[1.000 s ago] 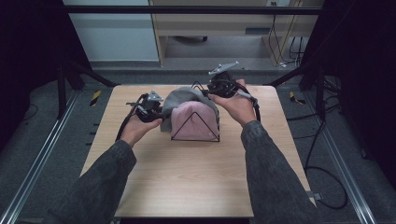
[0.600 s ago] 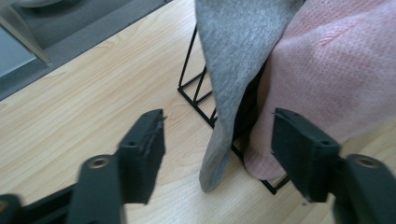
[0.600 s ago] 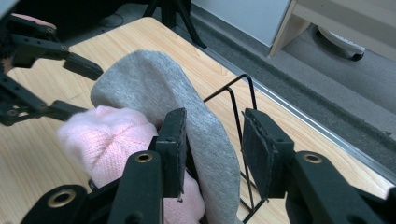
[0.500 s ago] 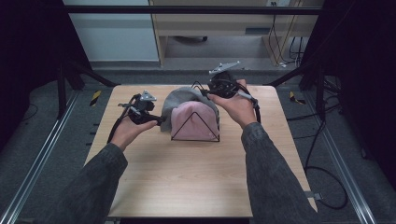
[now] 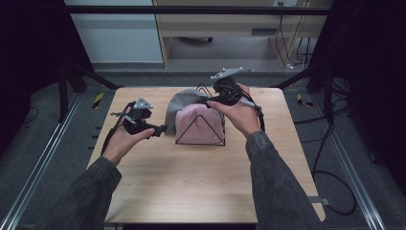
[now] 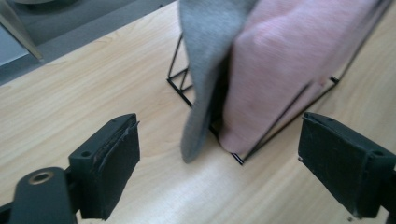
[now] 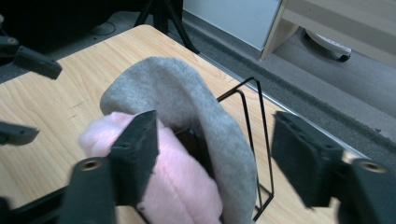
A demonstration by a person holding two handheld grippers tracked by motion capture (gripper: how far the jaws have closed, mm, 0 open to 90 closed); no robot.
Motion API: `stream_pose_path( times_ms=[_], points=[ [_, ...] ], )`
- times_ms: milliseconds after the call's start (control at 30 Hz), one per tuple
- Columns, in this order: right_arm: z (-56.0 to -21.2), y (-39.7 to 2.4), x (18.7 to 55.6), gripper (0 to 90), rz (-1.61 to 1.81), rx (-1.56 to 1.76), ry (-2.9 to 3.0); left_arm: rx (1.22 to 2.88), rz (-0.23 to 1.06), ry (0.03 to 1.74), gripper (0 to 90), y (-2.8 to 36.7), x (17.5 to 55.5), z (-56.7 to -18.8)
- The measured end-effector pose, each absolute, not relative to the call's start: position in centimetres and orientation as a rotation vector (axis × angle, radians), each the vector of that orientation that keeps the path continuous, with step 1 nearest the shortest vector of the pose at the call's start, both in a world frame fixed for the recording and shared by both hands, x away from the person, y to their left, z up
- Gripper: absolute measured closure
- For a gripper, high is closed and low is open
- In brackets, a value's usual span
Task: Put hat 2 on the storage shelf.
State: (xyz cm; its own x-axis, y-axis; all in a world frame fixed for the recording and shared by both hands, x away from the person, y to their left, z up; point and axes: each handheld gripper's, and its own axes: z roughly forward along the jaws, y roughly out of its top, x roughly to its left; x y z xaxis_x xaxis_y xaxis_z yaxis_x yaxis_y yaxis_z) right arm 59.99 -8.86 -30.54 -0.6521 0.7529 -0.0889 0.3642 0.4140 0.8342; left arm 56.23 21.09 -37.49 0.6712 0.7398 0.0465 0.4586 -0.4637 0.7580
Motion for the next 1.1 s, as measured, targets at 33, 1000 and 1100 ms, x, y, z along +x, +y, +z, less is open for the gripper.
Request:
stream_pose_path(
  times_ms=[33,1000,1100],
  points=[
    [-30.6,-9.0,59.7,27.2,1.147,0.955,2.211,2.145,0.484,0.909,10.8,21.1,55.8,-37.4],
    [-35.9,-14.8,50.8,8.4,1.177,1.069,2.106,2.148,0.477,0.892,6.8,24.0,48.3,-40.6],
    [-37.5,-15.3,49.9,10.1,1.166,1.096,2.112,2.158,0.476,0.907,6.8,24.5,47.7,-41.5]
  ],
)
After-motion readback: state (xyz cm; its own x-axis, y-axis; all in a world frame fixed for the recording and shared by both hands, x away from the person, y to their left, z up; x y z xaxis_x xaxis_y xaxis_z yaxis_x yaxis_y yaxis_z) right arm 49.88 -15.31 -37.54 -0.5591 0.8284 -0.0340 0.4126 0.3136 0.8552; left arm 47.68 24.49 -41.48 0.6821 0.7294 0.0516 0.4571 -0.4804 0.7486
